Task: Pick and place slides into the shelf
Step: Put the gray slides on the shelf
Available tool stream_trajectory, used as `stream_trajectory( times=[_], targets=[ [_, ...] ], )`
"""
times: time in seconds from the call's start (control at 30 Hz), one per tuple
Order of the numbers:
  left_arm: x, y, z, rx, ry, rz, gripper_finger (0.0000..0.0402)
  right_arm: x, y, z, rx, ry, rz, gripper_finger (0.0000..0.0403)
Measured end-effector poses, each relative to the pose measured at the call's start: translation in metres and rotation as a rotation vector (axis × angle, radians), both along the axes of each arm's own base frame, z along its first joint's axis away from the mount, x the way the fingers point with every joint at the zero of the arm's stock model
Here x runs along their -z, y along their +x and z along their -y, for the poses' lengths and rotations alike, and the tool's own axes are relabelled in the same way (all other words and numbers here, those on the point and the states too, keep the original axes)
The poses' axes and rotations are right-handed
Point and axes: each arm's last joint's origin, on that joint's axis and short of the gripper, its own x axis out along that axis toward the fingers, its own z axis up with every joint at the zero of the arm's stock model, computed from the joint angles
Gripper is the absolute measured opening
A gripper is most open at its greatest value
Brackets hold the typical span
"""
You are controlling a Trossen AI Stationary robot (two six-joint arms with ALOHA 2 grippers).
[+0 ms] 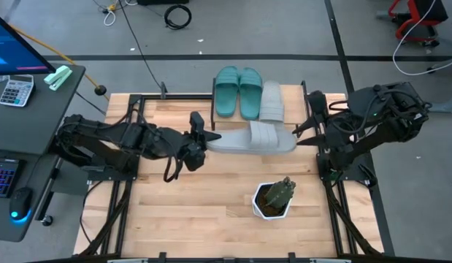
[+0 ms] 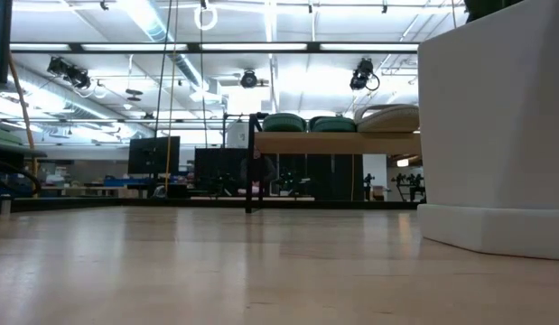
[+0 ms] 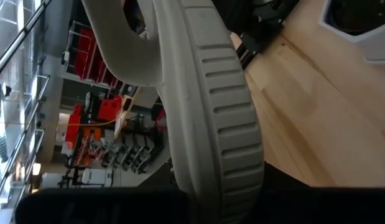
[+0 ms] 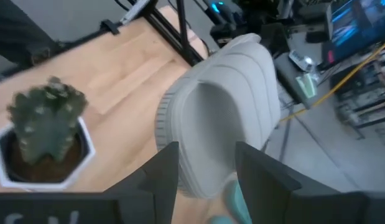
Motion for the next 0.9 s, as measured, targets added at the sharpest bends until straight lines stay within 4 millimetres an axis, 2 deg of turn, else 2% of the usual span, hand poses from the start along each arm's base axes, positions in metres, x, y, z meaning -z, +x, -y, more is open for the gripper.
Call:
stream_trajectory(
  times=[0.27,0.5,0.73,0.9],
  targets=[
    [-0.004,0.003,-0.008,0.002,0.058,0.02,0.0063,0.002,0.004,-0.001,-0.01,-0.036,-0.012,0.0163],
    [-0.016,-0.007,-0.015,0.0,0.075,0.07,0.0063,0.003,0.002,0.002,0.042,-0.083,-0.017,0.0163],
    [-0.03,-0.021,-0.021,0.061,0.038,0.129,0.0063,0.001,-0.009,0.008,0.127,-0.132,-0.001,0.0163],
    [-0.033,-0.028,-0.021,0.167,0.015,0.13,0.0063,-0.004,-0.02,0.011,0.149,-0.13,0.038,0.0163]
  ],
)
